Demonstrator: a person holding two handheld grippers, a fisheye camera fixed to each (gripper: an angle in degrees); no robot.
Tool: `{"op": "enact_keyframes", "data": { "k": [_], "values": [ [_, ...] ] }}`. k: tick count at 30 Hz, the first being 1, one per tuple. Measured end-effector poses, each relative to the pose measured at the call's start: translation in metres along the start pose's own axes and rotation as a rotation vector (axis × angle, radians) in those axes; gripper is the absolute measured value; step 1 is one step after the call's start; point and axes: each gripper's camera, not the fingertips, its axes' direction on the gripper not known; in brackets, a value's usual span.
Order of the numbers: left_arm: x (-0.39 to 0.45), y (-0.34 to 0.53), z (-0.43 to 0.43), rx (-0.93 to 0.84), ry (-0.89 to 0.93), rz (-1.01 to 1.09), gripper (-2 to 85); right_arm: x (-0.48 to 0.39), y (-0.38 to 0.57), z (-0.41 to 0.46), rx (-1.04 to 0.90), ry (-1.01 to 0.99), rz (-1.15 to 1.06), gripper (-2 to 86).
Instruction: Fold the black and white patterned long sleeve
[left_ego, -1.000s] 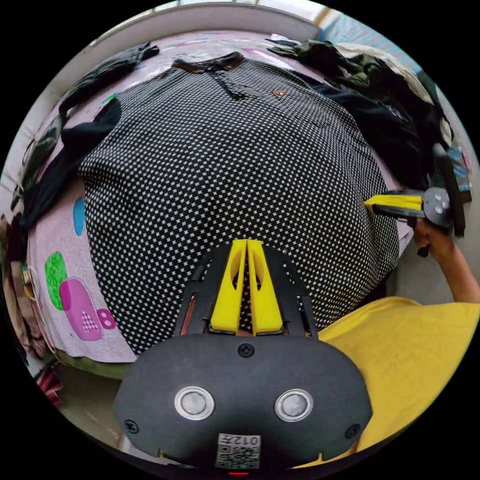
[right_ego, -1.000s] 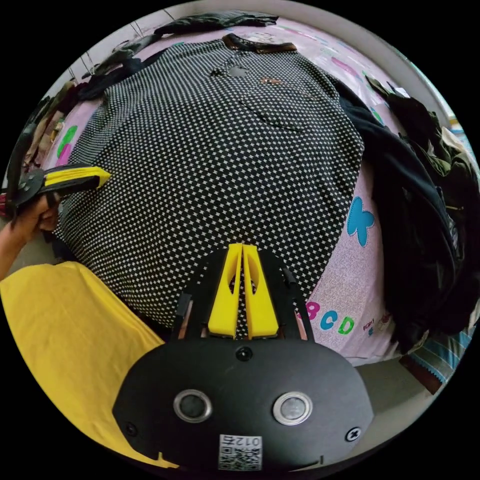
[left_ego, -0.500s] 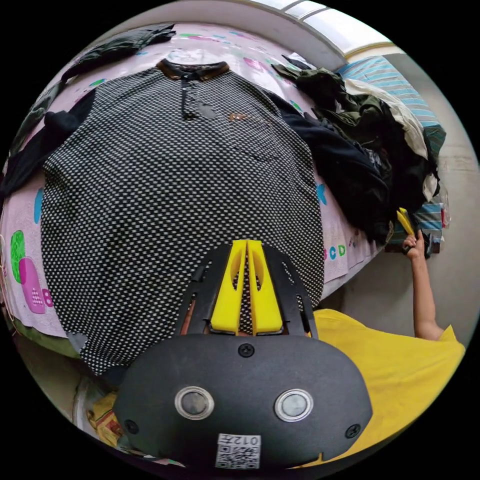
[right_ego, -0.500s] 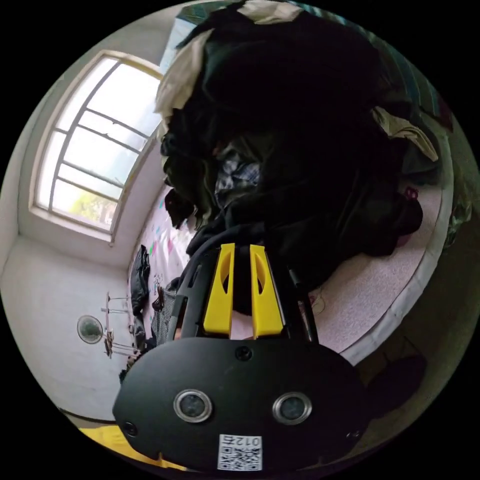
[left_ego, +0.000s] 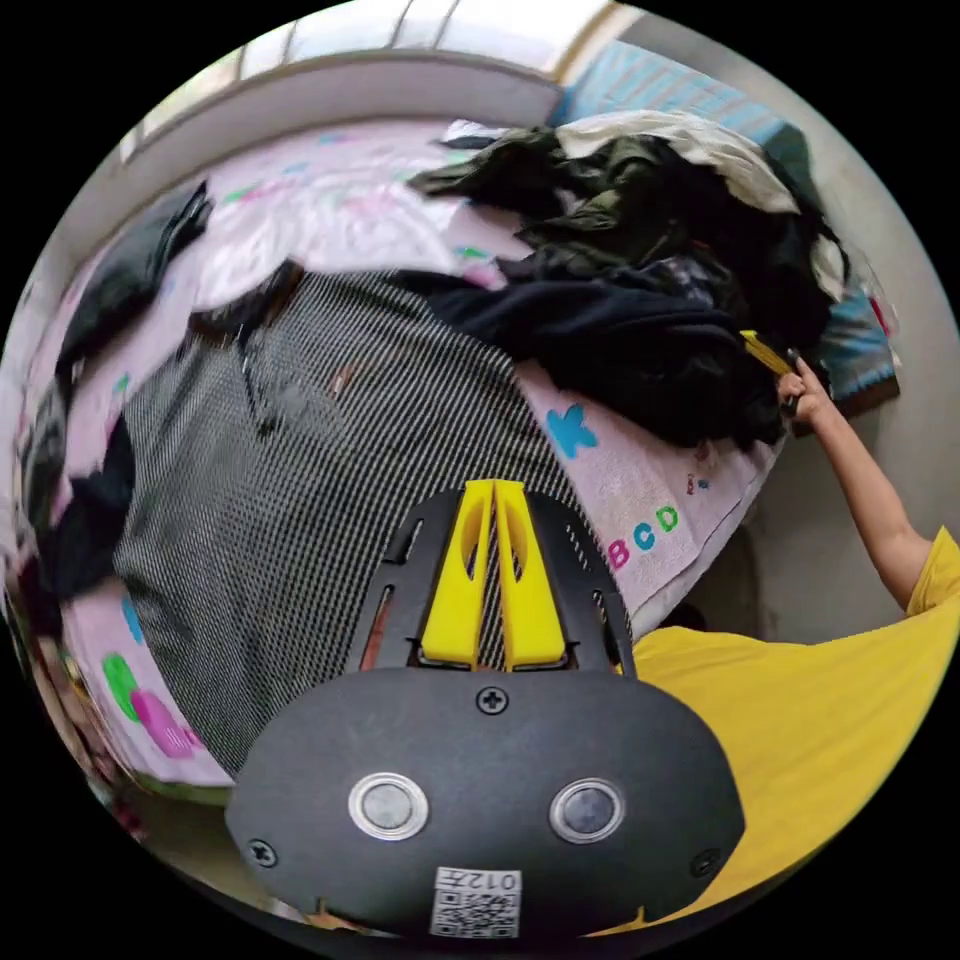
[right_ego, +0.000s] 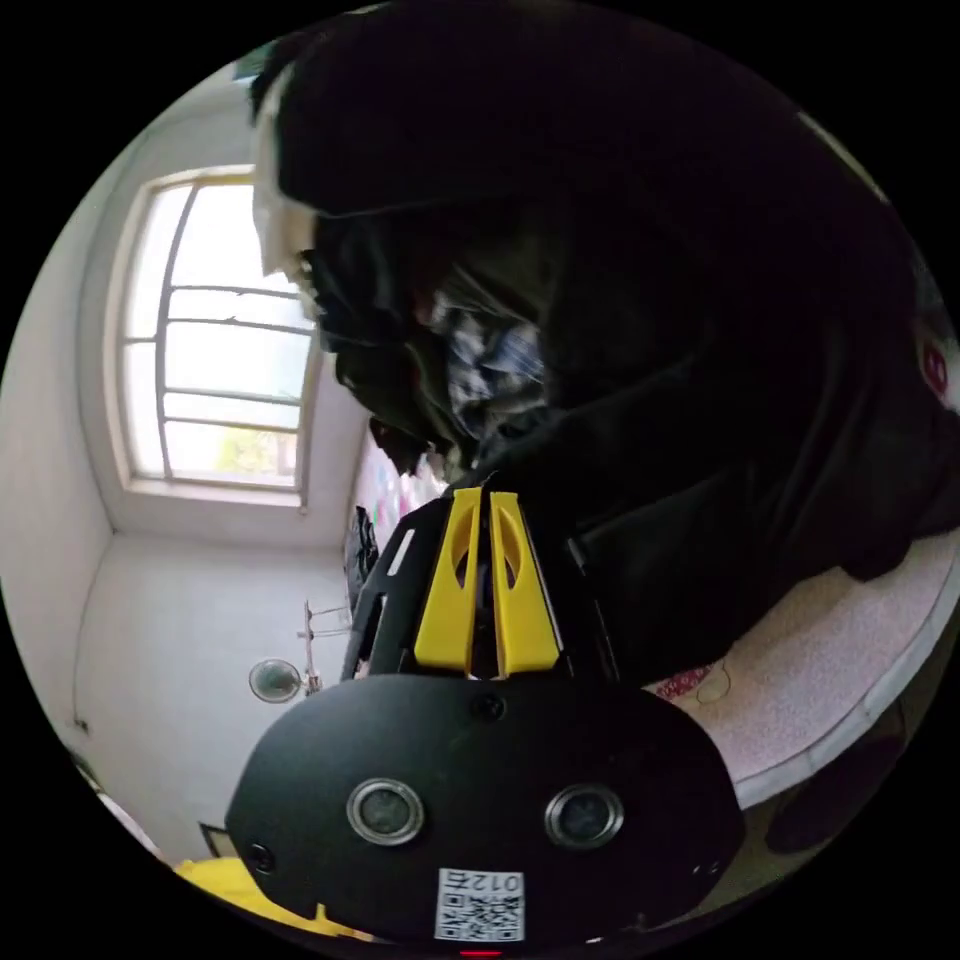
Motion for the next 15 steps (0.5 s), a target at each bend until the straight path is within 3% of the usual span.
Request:
{"op": "enact_keyframes", "data": {
  "k": [5, 9, 15],
  "values": [
    [0.104, -0.092, -0.047, 0.172, 0.021, 0.344, 6.1, -0.132, -0.002, -0.029, -0.118, -0.096, -0.446, 1.2],
    [0.192, -0.143, -0.075, 0.229, -0.064, 0.579, 10.7, -0.223, 0.015, -0.027, -0.247, -0.109, -0.732, 1.0],
    [0.233, -0.157, -0.095, 0.235, -0.151, 0.712, 10.7, -0.31, 0.05, -0.012, -0.354, -0.107, -0.996, 1.2]
  ]
}}
